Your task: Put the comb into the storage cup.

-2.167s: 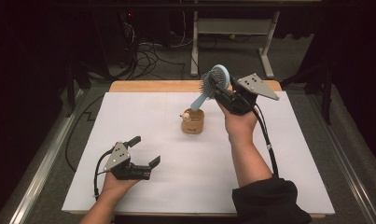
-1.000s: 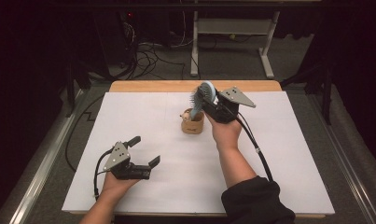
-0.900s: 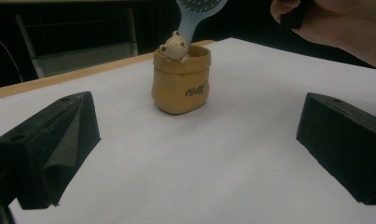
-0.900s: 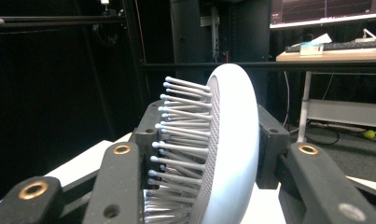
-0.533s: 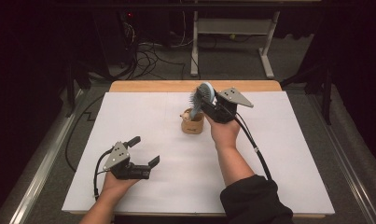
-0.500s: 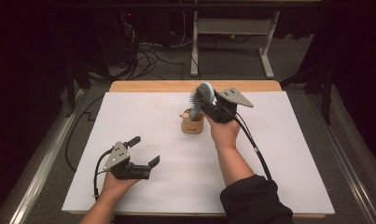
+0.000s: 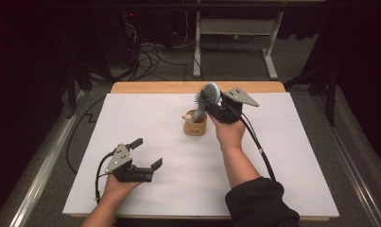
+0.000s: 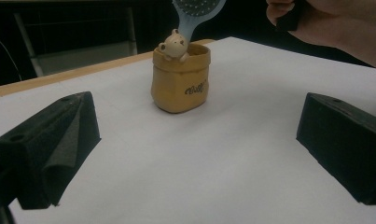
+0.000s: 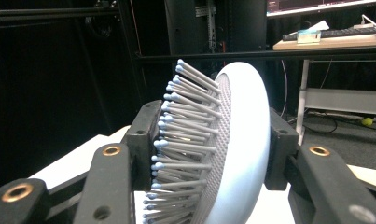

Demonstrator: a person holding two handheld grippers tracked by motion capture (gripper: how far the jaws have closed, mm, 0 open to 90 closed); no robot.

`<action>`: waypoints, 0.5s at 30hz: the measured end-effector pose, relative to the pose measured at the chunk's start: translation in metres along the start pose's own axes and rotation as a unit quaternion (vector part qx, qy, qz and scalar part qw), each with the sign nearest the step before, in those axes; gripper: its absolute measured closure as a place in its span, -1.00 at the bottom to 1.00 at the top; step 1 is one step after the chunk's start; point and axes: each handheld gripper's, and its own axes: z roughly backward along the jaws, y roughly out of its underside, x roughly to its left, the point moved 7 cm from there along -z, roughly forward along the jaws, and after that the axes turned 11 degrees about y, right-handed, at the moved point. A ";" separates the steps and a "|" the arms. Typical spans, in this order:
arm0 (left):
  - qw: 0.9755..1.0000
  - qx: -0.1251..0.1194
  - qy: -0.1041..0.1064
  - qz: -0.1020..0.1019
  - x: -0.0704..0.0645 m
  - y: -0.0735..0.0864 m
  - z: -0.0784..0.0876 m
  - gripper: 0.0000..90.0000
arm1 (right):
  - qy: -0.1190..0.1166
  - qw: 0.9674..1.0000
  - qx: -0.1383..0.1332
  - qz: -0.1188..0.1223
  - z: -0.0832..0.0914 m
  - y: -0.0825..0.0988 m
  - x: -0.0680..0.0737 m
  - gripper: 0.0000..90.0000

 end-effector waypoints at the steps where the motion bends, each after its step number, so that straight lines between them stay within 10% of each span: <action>1: 1.000 0.000 0.000 0.000 0.000 0.000 0.000 -0.99 | 0.001 1.000 0.001 0.001 0.000 0.000 0.000 0.11; 15: 1.000 -0.005 0.003 0.005 -0.002 -0.002 0.001 -0.99 | 0.010 1.000 0.016 -0.004 -0.001 0.001 -0.009 0.04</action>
